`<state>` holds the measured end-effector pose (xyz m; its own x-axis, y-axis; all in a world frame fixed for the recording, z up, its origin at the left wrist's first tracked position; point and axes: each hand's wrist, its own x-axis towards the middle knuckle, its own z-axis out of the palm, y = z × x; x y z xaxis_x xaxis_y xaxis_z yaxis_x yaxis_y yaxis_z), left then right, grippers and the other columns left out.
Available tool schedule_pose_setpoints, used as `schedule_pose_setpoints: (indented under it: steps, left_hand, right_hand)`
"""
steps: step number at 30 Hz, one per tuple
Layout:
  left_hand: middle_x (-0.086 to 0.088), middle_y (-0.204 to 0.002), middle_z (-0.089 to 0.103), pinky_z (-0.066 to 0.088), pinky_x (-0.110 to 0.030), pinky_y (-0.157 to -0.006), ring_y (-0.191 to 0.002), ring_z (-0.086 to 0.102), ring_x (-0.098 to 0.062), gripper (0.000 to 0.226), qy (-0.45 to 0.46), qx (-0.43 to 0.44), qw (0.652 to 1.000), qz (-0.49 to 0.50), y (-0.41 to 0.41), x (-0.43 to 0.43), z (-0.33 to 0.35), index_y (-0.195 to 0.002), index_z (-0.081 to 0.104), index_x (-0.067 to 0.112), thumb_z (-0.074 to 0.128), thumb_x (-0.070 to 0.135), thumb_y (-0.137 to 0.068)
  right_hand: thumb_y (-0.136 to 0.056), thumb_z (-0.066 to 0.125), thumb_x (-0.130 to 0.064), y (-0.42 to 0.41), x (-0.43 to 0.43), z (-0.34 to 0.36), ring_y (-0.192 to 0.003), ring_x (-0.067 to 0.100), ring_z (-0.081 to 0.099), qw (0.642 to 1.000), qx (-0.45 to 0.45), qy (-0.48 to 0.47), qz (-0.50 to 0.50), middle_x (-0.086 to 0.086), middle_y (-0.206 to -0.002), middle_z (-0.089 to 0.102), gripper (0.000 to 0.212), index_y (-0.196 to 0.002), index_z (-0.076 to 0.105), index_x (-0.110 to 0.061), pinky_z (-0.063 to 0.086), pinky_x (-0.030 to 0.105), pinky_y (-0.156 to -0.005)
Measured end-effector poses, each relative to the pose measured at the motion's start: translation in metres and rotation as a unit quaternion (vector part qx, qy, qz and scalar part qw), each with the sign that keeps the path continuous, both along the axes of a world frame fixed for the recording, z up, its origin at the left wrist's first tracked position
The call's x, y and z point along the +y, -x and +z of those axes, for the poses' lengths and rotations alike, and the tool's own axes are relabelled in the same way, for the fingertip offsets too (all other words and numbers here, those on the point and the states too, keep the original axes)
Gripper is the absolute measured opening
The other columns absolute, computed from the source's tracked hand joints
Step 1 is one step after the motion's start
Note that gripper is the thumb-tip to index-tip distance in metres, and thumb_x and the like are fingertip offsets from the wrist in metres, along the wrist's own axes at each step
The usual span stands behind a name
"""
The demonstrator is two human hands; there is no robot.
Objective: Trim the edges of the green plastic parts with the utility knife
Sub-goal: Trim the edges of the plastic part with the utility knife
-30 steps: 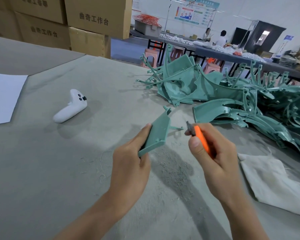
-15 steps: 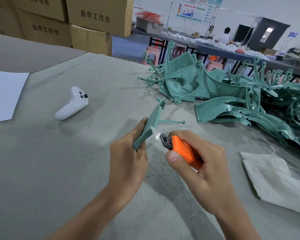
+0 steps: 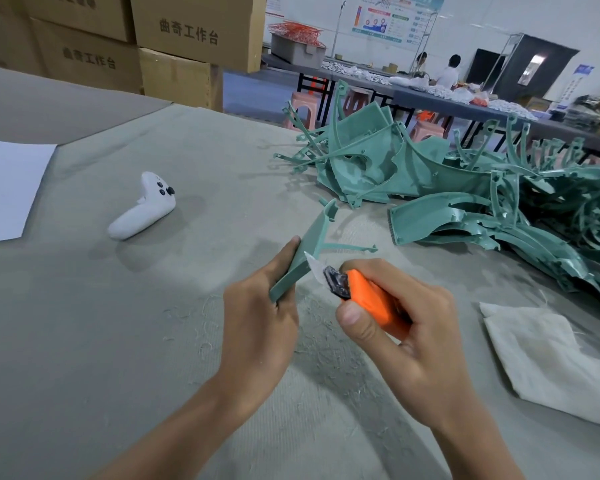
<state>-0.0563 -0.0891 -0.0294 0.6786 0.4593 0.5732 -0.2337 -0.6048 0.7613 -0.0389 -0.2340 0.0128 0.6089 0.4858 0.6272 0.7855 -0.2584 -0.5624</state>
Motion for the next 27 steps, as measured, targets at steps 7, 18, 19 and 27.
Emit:
schedule_pose_setpoints:
  steps: [7,18,19,27]
  left_hand:
    - [0.027,-0.071,0.050,0.024,0.008,-0.049,-0.050,0.042,0.022,0.035,-0.013,0.005,1.000,0.004,-0.002,0.003,-0.003,-0.107,0.071,0.002,0.058,-0.016,-0.079]
    - [0.021,-0.045,0.048,0.025,-0.007,-0.037,-0.037,0.038,0.002,0.032,0.099,0.004,0.995,-0.006,-0.009,0.003,-0.010,-0.064,0.064,0.024,0.063,0.005,-0.090]
    - [0.017,-0.043,0.046,0.025,-0.011,-0.037,-0.037,0.038,-0.001,0.040,0.130,0.022,0.991,-0.010,-0.012,0.005,-0.011,-0.055,0.055,0.027,0.065,0.010,-0.090]
    - [-0.003,-0.064,0.063,0.043,-0.027,-0.054,-0.056,0.053,-0.005,0.015,0.294,0.047,0.949,-0.102,-0.021,0.011,-0.010,-0.077,0.068,0.006,0.066,0.013,-0.090]
  right_hand:
    - [-0.092,0.057,-0.047,-0.001,0.000,-0.001,-0.061,0.012,0.048,1.000,0.003,0.005,-0.012,-0.014,-0.068,0.047,0.018,-0.097,0.063,-0.031,0.031,0.021,-0.057]
    - [-0.090,0.058,-0.049,-0.003,-0.001,0.002,-0.067,-0.003,0.048,0.994,-0.058,0.010,-0.091,-0.026,-0.078,0.050,0.035,-0.105,0.069,-0.019,0.031,0.011,-0.063]
    - [-0.090,0.058,-0.049,-0.003,-0.001,0.003,-0.065,-0.001,0.047,0.994,-0.057,0.009,-0.096,-0.024,-0.075,0.049,0.034,-0.105,0.069,-0.019,0.031,0.011,-0.061]
    - [-0.089,0.050,-0.058,-0.005,0.015,0.015,-0.055,0.014,0.047,0.986,-0.023,0.102,-0.129,-0.001,-0.056,0.046,0.039,-0.083,0.063,-0.022,0.031,0.020,-0.050]
